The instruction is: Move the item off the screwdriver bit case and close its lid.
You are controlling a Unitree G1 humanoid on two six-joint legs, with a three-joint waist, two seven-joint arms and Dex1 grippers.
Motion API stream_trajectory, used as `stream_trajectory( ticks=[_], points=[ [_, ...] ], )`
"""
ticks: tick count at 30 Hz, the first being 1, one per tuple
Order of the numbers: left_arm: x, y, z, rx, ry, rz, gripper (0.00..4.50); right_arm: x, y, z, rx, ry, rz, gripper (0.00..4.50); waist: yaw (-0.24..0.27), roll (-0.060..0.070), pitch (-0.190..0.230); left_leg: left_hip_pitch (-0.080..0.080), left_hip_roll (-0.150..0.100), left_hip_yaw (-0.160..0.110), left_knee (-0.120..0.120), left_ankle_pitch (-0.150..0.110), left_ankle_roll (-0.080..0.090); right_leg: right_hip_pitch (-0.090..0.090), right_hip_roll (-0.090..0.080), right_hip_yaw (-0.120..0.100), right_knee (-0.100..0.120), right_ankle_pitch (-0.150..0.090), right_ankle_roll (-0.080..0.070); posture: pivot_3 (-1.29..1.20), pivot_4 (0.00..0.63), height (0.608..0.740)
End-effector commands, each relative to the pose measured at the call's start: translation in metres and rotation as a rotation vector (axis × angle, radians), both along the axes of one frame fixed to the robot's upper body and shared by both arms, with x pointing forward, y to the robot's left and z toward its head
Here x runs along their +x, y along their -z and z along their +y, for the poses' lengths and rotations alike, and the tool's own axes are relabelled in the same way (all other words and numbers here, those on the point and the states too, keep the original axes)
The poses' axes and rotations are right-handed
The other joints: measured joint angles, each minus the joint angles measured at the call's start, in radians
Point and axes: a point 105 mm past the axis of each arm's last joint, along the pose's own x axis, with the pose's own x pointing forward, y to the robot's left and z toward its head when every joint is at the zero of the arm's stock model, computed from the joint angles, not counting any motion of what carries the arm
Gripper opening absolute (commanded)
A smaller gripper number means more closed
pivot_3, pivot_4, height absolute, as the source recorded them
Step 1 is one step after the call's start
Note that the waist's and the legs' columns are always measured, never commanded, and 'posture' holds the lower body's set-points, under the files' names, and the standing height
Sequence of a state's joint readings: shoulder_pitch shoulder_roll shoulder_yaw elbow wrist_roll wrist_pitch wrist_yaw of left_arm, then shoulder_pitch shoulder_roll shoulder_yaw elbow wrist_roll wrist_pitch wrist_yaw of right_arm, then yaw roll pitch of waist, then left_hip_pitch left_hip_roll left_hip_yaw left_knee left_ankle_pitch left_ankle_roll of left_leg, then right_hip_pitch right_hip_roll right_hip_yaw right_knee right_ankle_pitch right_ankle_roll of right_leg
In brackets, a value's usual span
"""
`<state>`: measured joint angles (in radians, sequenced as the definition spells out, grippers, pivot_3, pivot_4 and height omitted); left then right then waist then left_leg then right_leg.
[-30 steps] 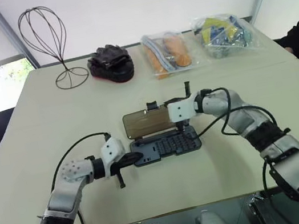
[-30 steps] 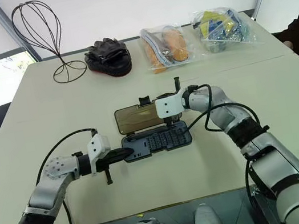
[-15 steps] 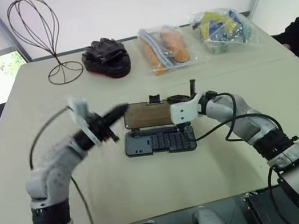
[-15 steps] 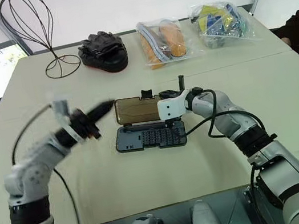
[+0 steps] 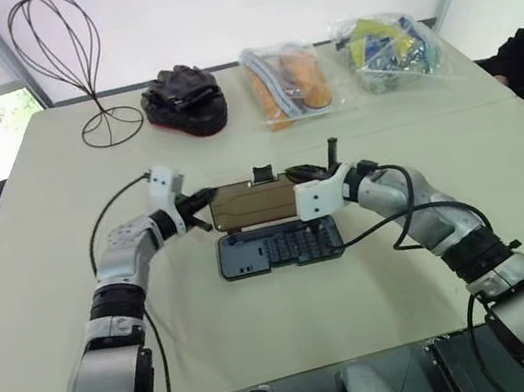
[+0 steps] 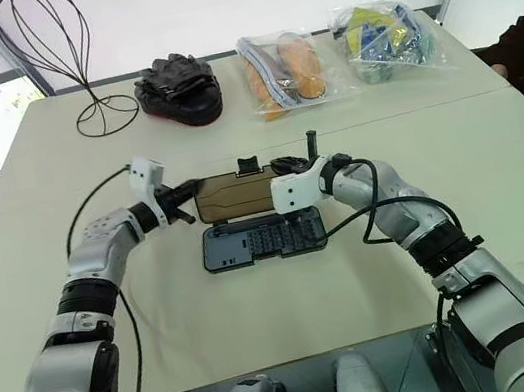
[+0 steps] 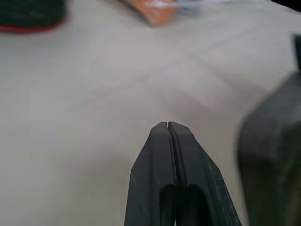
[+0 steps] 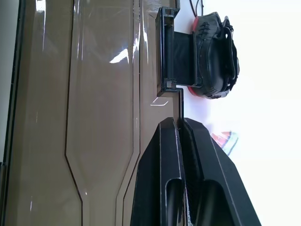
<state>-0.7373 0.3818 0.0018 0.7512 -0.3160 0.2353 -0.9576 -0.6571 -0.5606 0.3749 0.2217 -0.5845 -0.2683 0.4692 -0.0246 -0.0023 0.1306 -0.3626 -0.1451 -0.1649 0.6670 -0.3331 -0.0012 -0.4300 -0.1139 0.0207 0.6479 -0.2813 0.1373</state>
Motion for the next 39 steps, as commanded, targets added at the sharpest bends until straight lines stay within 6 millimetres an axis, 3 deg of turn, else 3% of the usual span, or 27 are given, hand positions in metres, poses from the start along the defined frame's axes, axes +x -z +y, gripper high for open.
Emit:
stream_trajectory(
  ticks=[1, 4, 6, 11, 15, 17, 18, 20, 23, 25, 28, 30, 32, 35, 37, 39],
  points=[
    [-0.008, -0.009, -0.009, -0.049, 0.162, 0.028, 0.0, -0.004, -0.009, 0.007, 0.031, -0.015, -0.018, 0.05, -0.007, 0.0, 0.0, -0.002, 0.0, 0.0, 0.0, 0.0, 0.0, -0.002, 0.0, 0.0, 0.001, 0.0, 0.0, 0.0, 0.15, 0.74],
    [-0.003, -0.007, -0.008, -0.021, 0.155, 0.019, 0.0, -0.006, -0.009, 0.006, 0.045, -0.005, 0.008, 0.93, -0.01, 0.0, 0.0, -0.008, 0.0, -0.002, 0.005, 0.0, 0.0, -0.005, 0.0, -0.002, 0.001, 0.0, 0.0, 0.0, 0.15, 0.74],
    [0.001, -0.01, -0.007, -0.025, 0.141, 0.014, 0.0, -0.008, -0.011, 0.005, 0.053, 0.006, 0.017, 1.96, -0.01, 0.0, 0.0, -0.014, -0.001, -0.004, 0.016, 0.0, 0.0, -0.008, 0.0, -0.003, 0.003, 0.0, 0.0, 0.0, 0.15, 0.74],
    [0.003, -0.014, -0.008, -0.033, 0.153, 0.0, 0.0, -0.016, -0.024, 0.002, 0.042, 0.036, -0.026, 4.47, -0.017, 0.0, 0.0, -0.015, -0.002, -0.004, 0.016, 0.0, 0.0, -0.01, -0.002, -0.003, 0.005, 0.0, 0.0, 0.0, 0.15, 0.74],
    [-0.001, -0.021, -0.01, -0.046, 0.196, -0.008, 0.0, -0.035, -0.034, -0.008, 0.076, 0.09, 0.083, 4.47, -0.015, 0.0, 0.0, -0.017, -0.002, -0.004, 0.016, 0.0, 0.0, -0.012, -0.002, -0.003, 0.007, 0.0, 0.0, 0.0, 0.15, 0.74],
    [-0.004, -0.031, -0.011, -0.078, 0.239, -0.01, 0.0, -0.049, -0.04, -0.017, 0.164, 0.14, 0.235, 4.47, -0.015, 0.0, 0.0, -0.019, -0.002, -0.004, 0.017, 0.0, 0.0, -0.013, -0.003, -0.003, 0.007, 0.0, 0.0, 0.0, 0.15, 0.74],
    [-0.009, -0.041, -0.015, -0.091, 0.3, -0.015, 0.0, -0.058, -0.059, -0.028, 0.341, 0.174, 0.39, 4.47, -0.015, 0.0, 0.0, -0.02, -0.002, -0.004, 0.017, 0.0, 0.0, -0.013, -0.004, -0.003, 0.007, 0.0, 0.0, 0.0, 0.15, 0.74],
    [-0.019, -0.052, -0.021, -0.1, 0.385, -0.016, 0.0, -0.081, -0.08, -0.033, 0.521, 0.142, 0.602, 4.47, -0.015, 0.0, 0.001, -0.03, -0.002, -0.006, 0.019, 0.0, 0.001, -0.018, -0.004, -0.004, 0.009, 0.0, 0.0, 0.0, 0.15, 0.74],
    [-0.046, -0.058, -0.034, -0.045, 0.577, -0.001, 0.0, -0.098, -0.124, -0.048, 0.692, 0.059, 0.633, 4.47, -0.013, 0.001, 0.001, -0.03, -0.003, -0.006, 0.023, -0.001, 0.002, -0.017, -0.005, -0.004, 0.013, 0.001, 0.0, 0.0, 0.15, 0.74],
    [-0.068, -0.053, -0.039, 0.006, 0.695, 0.03, 0.0, -0.101, -0.13, -0.053, 0.734, 0.047, 0.652, 4.47, -0.01, 0.0, 0.0, -0.028, -0.003, -0.007, 0.022, -0.002, 0.003, -0.016, -0.005, -0.004, 0.013, 0.001, 0.0, 0.0, 0.15, 0.74],
    [-0.111, -0.031, -0.039, 0.185, 0.898, 0.079, 0.0, -0.101, -0.116, -0.054, 0.694, 0.069, 0.688, 4.47, -0.013, 0.001, 0.001, -0.025, -0.003, -0.006, 0.018, -0.002, 0.003, -0.015, -0.005, -0.003, 0.013, 0.001, 0.0, 0.0, 0.15, 0.74],
    [-0.119, -0.023, -0.035, 0.253, 0.93, 0.063, 0.0, -0.103, -0.104, -0.051, 0.654, 0.07, 0.716, 4.47, -0.013, 0.002, 0.001, -0.025, -0.003, -0.005, 0.017, -0.002, 0.003, -0.016, -0.006, -0.002, 0.013, 0.001, 0.0, 0.0, 0.15, 0.74],
    [-0.1, -0.037, -0.039, 0.203, 0.839, 0.011, 0.0, -0.107, -0.088, -0.046, 0.611, 0.066, 0.761, 4.47, 0.001, 0.002, 0.001, -0.025, -0.003, -0.005, 0.018, -0.002, 0.003, -0.016, -0.006, -0.002, 0.013, 0.001, 0.0, 0.0, 0.15, 0.74],
    [-0.06, -0.087, -0.046, 0.032, 0.659, -0.101, 0.0, -0.121, -0.059, -0.03, 0.54, 0.023, 0.872, 4.47, 0.034, -0.001, 0.003, -0.028, -0.003, -0.006, 0.026, -0.002, 0.003, -0.014, -0.005, -0.003, 0.013, 0.001, 0.0, 0.0, 0.15, 0.74],
    [-0.041, -0.116, -0.048, -0.05, 0.582, -0.169, 0.0, -0.136, -0.033, -0.017, 0.475, -0.012, 0.963, 3.97, 0.04, -0.003, 0.004, -0.03, -0.003, -0.006, 0.031, -0.002, 0.003, -0.015, -0.005, -0.003, 0.013, 0.001, 0.0, 0.0, 0.15, 0.74],
    [-0.029, -0.13, -0.051, -0.073, 0.539, -0.214, 0.0, -0.153, -0.008, -0.006, 0.403, -0.053, 1.052, 3.26, 0.037, -0.003, 0.004, -0.03, -0.004, -0.006, 0.032, -0.002, 0.004, -0.014, -0.006, -0.003, 0.014, 0.001, 0.0, 0.0, 0.15, 0.74]
  ],
)
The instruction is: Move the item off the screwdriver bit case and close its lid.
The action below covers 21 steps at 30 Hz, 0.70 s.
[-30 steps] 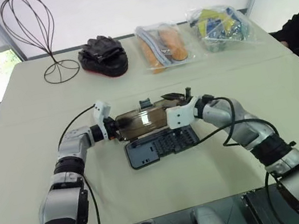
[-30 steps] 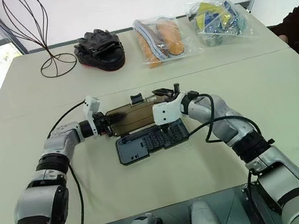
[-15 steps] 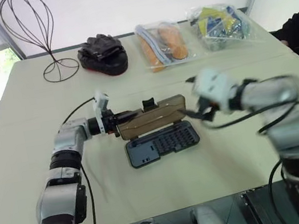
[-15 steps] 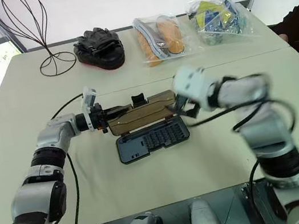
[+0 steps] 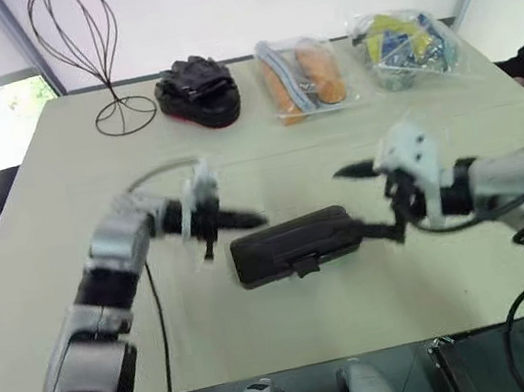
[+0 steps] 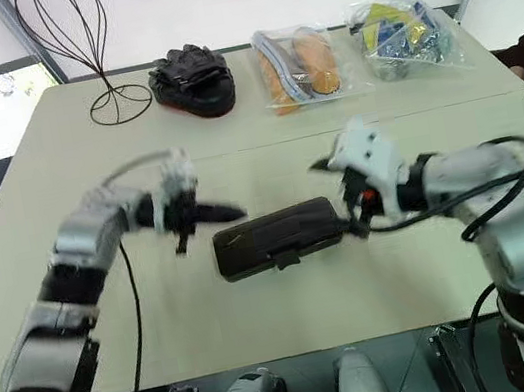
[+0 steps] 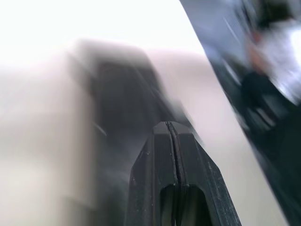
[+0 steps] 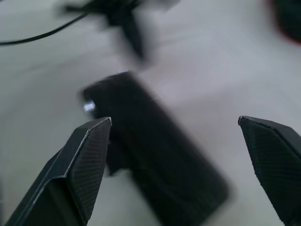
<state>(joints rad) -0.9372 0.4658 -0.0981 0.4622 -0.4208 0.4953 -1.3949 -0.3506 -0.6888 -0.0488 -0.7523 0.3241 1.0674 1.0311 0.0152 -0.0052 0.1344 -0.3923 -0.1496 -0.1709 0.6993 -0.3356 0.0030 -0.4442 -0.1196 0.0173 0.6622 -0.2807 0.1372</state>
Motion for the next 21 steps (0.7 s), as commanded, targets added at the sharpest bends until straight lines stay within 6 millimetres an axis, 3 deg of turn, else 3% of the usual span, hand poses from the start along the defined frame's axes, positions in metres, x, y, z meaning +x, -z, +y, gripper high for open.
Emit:
stream_trajectory(
  ticks=[1, 4, 6, 10, 17, 21],
  points=[
    [0.023, -0.016, -0.001, -0.047, -0.097, -0.076, 0.0, -0.026, 0.029, 0.022, -0.054, -0.151, 0.045, 2.71, -0.004, 0.0, 0.0, 0.0, 0.0, 0.0, 0.0, 0.0, 0.001, 0.0, 0.0, 0.0, 0.0, 0.0, 0.0, 0.0, 0.15, 0.74],
    [0.038, 0.008, -0.009, 0.102, -0.134, -0.161, 0.0, -0.027, 0.052, 0.03, -0.081, -0.177, 0.065, 1.14, -0.006, 0.0, 0.0, 0.001, -0.001, 0.002, 0.0, -0.001, 0.001, 0.0, -0.001, -0.001, 0.0, 0.0, 0.0, 0.0, 0.15, 0.74],
    [0.043, 0.018, -0.013, 0.13, -0.135, -0.161, 0.0, -0.022, 0.057, 0.032, -0.087, -0.181, 0.059, 0.12, -0.008, -0.001, 0.0, 0.002, -0.001, 0.004, 0.0, -0.001, 0.001, 0.0, -0.001, -0.001, 0.0, 0.0, 0.0, 0.0, 0.15, 0.74],
    [0.048, 0.033, -0.018, 0.21, -0.126, -0.186, 0.0, -0.009, 0.056, 0.028, -0.111, -0.145, 0.019, 0.05, -0.008, -0.002, 0.001, 0.001, -0.001, 0.003, 0.001, -0.001, 0.001, -0.001, 0.0, -0.001, 0.001, 0.0, 0.0, 0.0, 0.15, 0.74],
    [0.05, 0.059, -0.019, 0.338, -0.115, -0.219, 0.0, -0.01, 0.028, 0.03, 0.019, -0.129, 0.028, 0.05, -0.004, -0.003, 0.001, 0.001, -0.001, 0.003, 0.001, -0.001, 0.001, 0.0, -0.001, -0.002, 0.001, 0.0, 0.0, 0.0, 0.15, 0.74],
    [0.048, 0.066, -0.025, 0.348, -0.096, -0.217, 0.0, -0.006, 0.041, 0.028, -0.02, -0.097, 0.043, 0.05, -0.003, -0.003, 0.001, 0.001, -0.001, 0.002, 0.0, -0.001, 0.001, 0.0, -0.001, -0.002, 0.001, 0.0, 0.0, 0.0, 0.15, 0.74]
  ],
)
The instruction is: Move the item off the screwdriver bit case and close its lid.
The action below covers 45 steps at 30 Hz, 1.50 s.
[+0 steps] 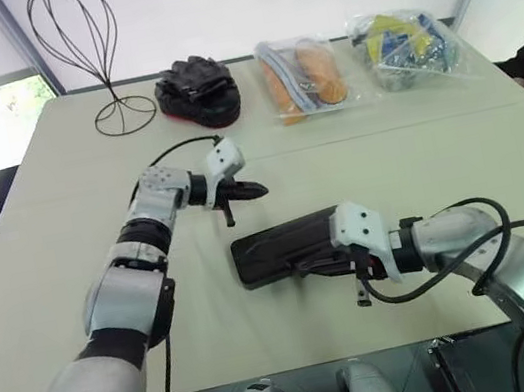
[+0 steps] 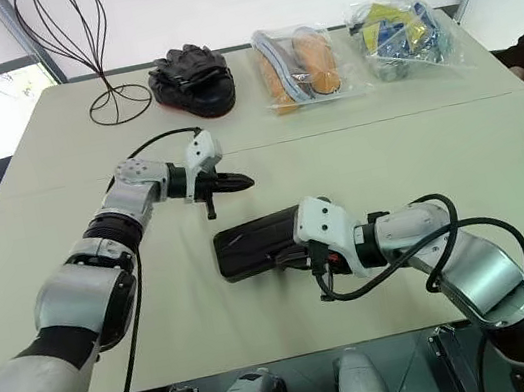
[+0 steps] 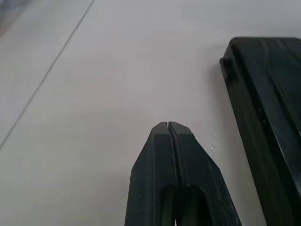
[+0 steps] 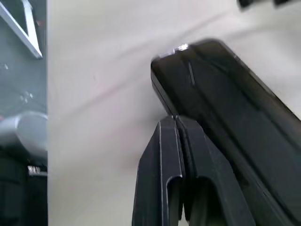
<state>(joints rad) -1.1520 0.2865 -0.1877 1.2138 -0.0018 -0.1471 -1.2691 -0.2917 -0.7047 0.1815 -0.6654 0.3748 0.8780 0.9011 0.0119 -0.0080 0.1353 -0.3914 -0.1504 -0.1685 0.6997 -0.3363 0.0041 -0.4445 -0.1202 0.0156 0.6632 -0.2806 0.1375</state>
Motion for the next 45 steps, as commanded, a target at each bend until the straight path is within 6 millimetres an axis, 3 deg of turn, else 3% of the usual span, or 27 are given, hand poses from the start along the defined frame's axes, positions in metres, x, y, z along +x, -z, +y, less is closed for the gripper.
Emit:
stream_trajectory(
  ticks=[1, 9, 12, 20, 27, 35, 42, 45],
  points=[
    [-0.001, -0.006, -0.008, 0.01, 0.038, -0.044, 0.0, 0.002, 0.006, 0.0, -0.023, 0.011, -0.018, 0.05, 0.0, 0.0, 0.0, 0.0, 0.0, 0.0, 0.0, 0.0, 0.0, 0.0, 0.0, 0.0, 0.0, 0.0, 0.0, 0.0, 0.15, 0.74],
    [-0.007, 0.002, -0.018, 0.01, 0.085, -0.024, 0.0, 0.019, 0.048, -0.014, -0.155, 0.053, -0.009, 0.05, -0.003, 0.0, 0.0, 0.0, 0.0, 0.0, 0.0, 0.0, 0.0, 0.0, 0.0, 0.0, 0.001, 0.0, 0.0, 0.0, 0.15, 0.74],
    [-0.012, 0.008, -0.019, 0.033, 0.115, -0.008, 0.0, 0.024, 0.055, -0.018, -0.17, 0.069, -0.016, 0.05, -0.006, 0.0, 0.0, 0.0, 0.0, 0.0, 0.0, 0.0, 0.0, -0.001, 0.001, 0.0, 0.001, 0.0, 0.0, 0.0, 0.15, 0.74],
    [-0.022, 0.035, -0.01, 0.172, 0.169, 0.004, 0.0, 0.036, 0.047, -0.011, -0.121, 0.111, -0.048, 0.05, -0.012, -0.001, -0.001, 0.0, 0.0, 0.0, 0.001, 0.0, 0.0, 0.0, 0.001, 0.0, 0.001, 0.0, 0.0, 0.0, 0.15, 0.74],
    [-0.02, 0.039, -0.017, 0.174, 0.158, -0.025, 0.0, 0.028, 0.029, 0.001, -0.071, 0.087, -0.062, 0.05, -0.008, -0.001, -0.001, 0.0, 0.0, 0.0, 0.001, 0.0, 0.0, 0.0, 0.001, 0.0, 0.002, 0.0, 0.0, 0.0, 0.15, 0.74],
    [-0.028, 0.043, -0.027, 0.161, 0.214, -0.015, 0.0, 0.032, 0.035, 0.006, -0.078, 0.106, -0.048, 0.05, -0.003, -0.001, -0.002, 0.0, 0.0, 0.0, 0.001, 0.0, 0.0, 0.0, 0.001, 0.0, 0.002, 0.0, 0.0, 0.0, 0.15, 0.74],
    [-0.045, 0.054, -0.028, 0.186, 0.322, 0.034, 0.0, 0.048, 0.054, -0.014, -0.177, 0.172, -0.067, 0.05, -0.009, -0.001, -0.002, 0.001, 0.0, 0.0, 0.001, 0.0, 0.0, 0.0, 0.001, 0.0, 0.002, 0.0, 0.0, 0.0, 0.15, 0.74],
    [-0.049, 0.06, -0.026, 0.199, 0.343, 0.048, 0.0, 0.055, 0.052, -0.018, -0.177, 0.199, -0.08, 0.05, -0.015, -0.002, -0.003, 0.001, 0.0, 0.0, 0.001, 0.0, 0.0, 0.0, 0.001, 0.0, 0.002, 0.0, 0.0, 0.0, 0.15, 0.74]
  ],
)
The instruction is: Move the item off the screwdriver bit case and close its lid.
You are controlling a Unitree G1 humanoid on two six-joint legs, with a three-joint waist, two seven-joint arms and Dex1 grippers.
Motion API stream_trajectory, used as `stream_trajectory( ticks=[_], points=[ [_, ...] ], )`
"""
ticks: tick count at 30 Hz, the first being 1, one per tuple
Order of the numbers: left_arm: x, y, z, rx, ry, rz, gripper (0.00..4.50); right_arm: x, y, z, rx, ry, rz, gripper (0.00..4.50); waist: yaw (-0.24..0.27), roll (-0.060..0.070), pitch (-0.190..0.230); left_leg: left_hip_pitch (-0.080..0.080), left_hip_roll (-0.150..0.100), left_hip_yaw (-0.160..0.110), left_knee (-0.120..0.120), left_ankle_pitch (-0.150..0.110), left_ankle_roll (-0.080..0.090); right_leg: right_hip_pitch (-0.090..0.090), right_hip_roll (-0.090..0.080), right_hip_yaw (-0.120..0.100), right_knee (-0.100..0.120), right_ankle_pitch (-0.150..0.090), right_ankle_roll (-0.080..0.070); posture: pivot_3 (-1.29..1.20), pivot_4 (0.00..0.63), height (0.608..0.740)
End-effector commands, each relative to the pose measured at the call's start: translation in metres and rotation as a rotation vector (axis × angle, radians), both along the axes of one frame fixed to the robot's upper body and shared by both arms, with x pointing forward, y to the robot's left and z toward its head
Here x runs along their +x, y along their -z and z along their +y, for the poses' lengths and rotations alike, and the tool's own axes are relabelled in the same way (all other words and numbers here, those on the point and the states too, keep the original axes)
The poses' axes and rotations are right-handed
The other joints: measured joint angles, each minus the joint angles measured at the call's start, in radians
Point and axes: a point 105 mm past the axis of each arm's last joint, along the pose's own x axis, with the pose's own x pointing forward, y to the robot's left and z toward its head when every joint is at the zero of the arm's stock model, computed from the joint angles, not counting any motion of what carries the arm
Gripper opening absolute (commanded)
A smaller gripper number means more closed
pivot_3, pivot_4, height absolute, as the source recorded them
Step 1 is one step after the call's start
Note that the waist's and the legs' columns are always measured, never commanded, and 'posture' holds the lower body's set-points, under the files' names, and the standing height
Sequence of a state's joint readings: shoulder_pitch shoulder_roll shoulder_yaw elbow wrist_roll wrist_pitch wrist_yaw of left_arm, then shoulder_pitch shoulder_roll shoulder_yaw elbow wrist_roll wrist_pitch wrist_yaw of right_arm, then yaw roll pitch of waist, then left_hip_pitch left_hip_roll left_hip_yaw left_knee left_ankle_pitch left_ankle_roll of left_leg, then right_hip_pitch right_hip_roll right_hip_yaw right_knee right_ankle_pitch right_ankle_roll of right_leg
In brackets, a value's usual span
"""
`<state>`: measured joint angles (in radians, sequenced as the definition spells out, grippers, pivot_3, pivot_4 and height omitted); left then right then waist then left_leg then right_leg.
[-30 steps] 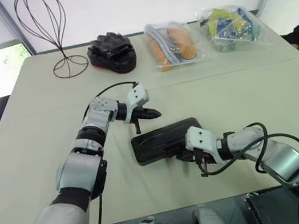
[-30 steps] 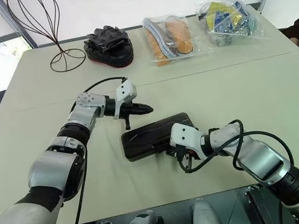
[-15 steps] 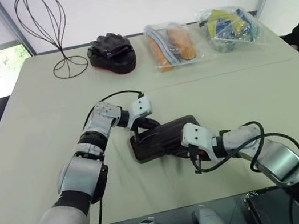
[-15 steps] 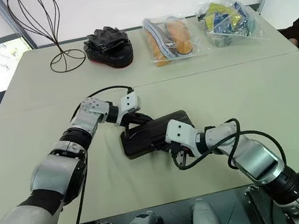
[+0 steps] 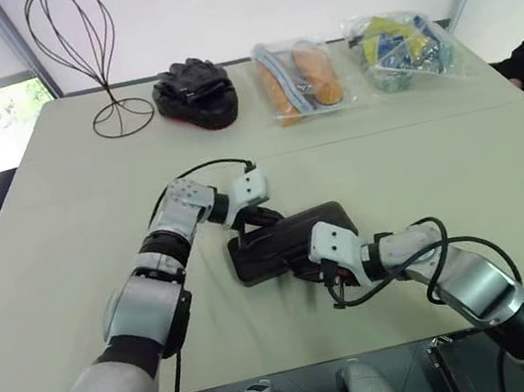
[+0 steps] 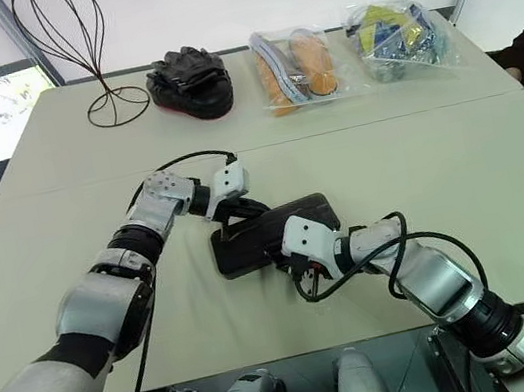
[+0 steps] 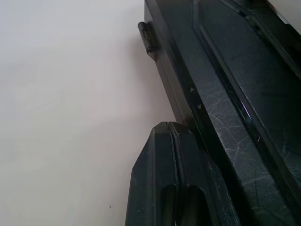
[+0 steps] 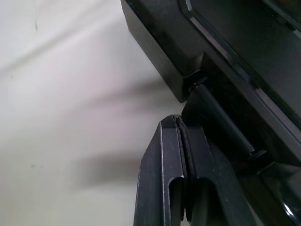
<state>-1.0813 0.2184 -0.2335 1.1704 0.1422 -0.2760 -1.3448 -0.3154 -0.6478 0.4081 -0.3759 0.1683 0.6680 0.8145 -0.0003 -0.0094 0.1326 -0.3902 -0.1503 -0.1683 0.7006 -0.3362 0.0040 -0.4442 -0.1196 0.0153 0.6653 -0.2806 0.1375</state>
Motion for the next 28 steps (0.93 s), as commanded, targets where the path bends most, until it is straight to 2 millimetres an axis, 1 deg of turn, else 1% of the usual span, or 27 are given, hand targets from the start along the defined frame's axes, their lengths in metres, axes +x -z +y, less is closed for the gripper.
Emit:
stream_trajectory(
  ticks=[1, 9, 11, 13, 15, 17, 18, 20, 22, 24, 25, 27, 28],
  points=[
    [-0.024, 0.028, -0.002, 0.068, 0.123, 0.094, 0.0, 0.029, -0.008, -0.023, -0.051, 0.14, -0.089, 0.05, -0.007, 0.0, -0.001, 0.0, 0.0, 0.0, 0.0, 0.0, 0.0, 0.0, 0.0, 0.0, 0.0, 0.0, 0.0, 0.0, 0.15, 0.74],
    [-0.044, 0.049, -0.002, 0.107, 0.198, 0.15, 0.0, 0.045, -0.017, -0.026, -0.037, 0.211, -0.116, 0.05, -0.014, -0.002, -0.005, 0.001, 0.001, -0.001, -0.001, 0.0, 0.0, 0.001, 0.0, 0.0, 0.0, 0.0, 0.0, 0.0, 0.15, 0.74],
    [-0.045, 0.051, -0.002, 0.108, 0.198, 0.148, 0.0, 0.045, -0.018, -0.026, -0.036, 0.208, -0.116, 0.05, -0.014, -0.003, -0.007, 0.002, 0.001, -0.001, -0.001, 0.0, 0.0, 0.001, 0.0, 0.0, 0.0, 0.0, 0.0, 0.0, 0.15, 0.74],
    [-0.041, 0.051, -0.003, 0.1, 0.173, 0.126, 0.0, 0.042, -0.019, -0.026, -0.035, 0.201, -0.11, 0.05, -0.014, -0.003, -0.008, 0.002, 0.001, -0.001, -0.001, 0.0, 0.0, 0.001, 0.0, 0.0, 0.0, 0.0, 0.0, 0.0, 0.15, 0.74],
    [-0.02, 0.03, -0.006, 0.01, 0.044, 0.078, 0.0, 0.013, -0.019, -0.023, -0.017, 0.116, -0.041, 0.05, -0.008, -0.002, -0.009, 0.002, 0.001, -0.001, -0.001, 0.0, 0.0, 0.001, 0.0, 0.0, 0.0, 0.0, 0.0, 0.0, 0.15, 0.74],
    [0.001, 0.005, -0.003, -0.087, -0.073, 0.044, 0.0, -0.016, -0.022, -0.023, -0.01, 0.045, 0.014, 0.05, 0.01, -0.002, -0.009, 0.002, -0.001, -0.002, -0.001, 0.0, 0.0, 0.002, 0.0, 0.0, 0.0, 0.0, 0.0, 0.0, 0.15, 0.74],
    [0.008, -0.004, 0.001, -0.122, -0.114, 0.035, 0.0, -0.027, -0.024, -0.023, -0.008, 0.025, 0.028, 0.05, 0.016, -0.002, -0.009, 0.0, -0.002, -0.002, 0.0, -0.001, 0.001, 0.001, 0.0, 0.0, 0.0, 0.0, 0.0, 0.0, 0.15, 0.74],
    [0.02, -0.025, 0.013, -0.194, -0.186, 0.014, 0.0, -0.047, -0.033, -0.021, 0.032, 0.0, 0.062, 0.05, 0.012, -0.003, -0.008, 0.0, -0.003, -0.004, 0.0, -0.001, 0.002, 0.001, -0.001, 0.0, 0.0, 0.0, 0.0, 0.0, 0.15, 0.74],
    [0.03, -0.045, 0.028, -0.265, -0.25, 0.005, 0.0, -0.064, -0.048, -0.019, 0.112, -0.007, 0.09, 0.05, 0.006, -0.004, -0.007, -0.002, -0.002, -0.003, 0.0, -0.001, 0.002, 0.0, -0.003, 0.001, 0.0, 0.0, 0.0, 0.0, 0.15, 0.74],
    [0.034, -0.063, 0.046, -0.339, -0.291, 0.008, 0.0, -0.073, -0.063, -0.022, 0.185, 0.009, 0.097, 0.05, 0.002, -0.004, -0.007, -0.002, -0.001, -0.003, 0.0, -0.001, 0.002, 0.0, -0.002, 0.001, 0.0, 0.0, 0.0, 0.0, 0.15, 0.74],
    [0.034, -0.068, 0.052, -0.363, -0.305, 0.009, 0.0, -0.074, -0.069, -0.023, 0.213, 0.023, 0.092, 0.05, -0.001, -0.004, -0.007, -0.001, -0.001, -0.002, 0.0, -0.001, 0.002, 0.0, -0.002, 0.001, 0.0, 0.0, 0.0, 0.0, 0.15, 0.74],
    [0.034, -0.078, 0.07, -0.406, -0.341, -0.005, 0.0, -0.067, -0.083, -0.029, 0.311, 0.09, 0.061, 0.05, -0.003, -0.004, -0.007, -0.001, -0.001, -0.002, 0.0, -0.001, 0.002, 0.001, -0.002, 0.001, 0.0, 0.0, 0.0, 0.0, 0.15, 0.74],
    [0.032, -0.081, 0.081, -0.43, -0.37, -0.004, 0.0, -0.057, -0.089, -0.037, 0.354, 0.156, 0.033, 0.05, -0.003, -0.004, -0.007, -0.001, -0.001, -0.002, 0.0, -0.001, 0.002, 0.001, -0.002, 0.001, 0.0, 0.0, 0.0, 0.0, 0.15, 0.74]
  ],
)
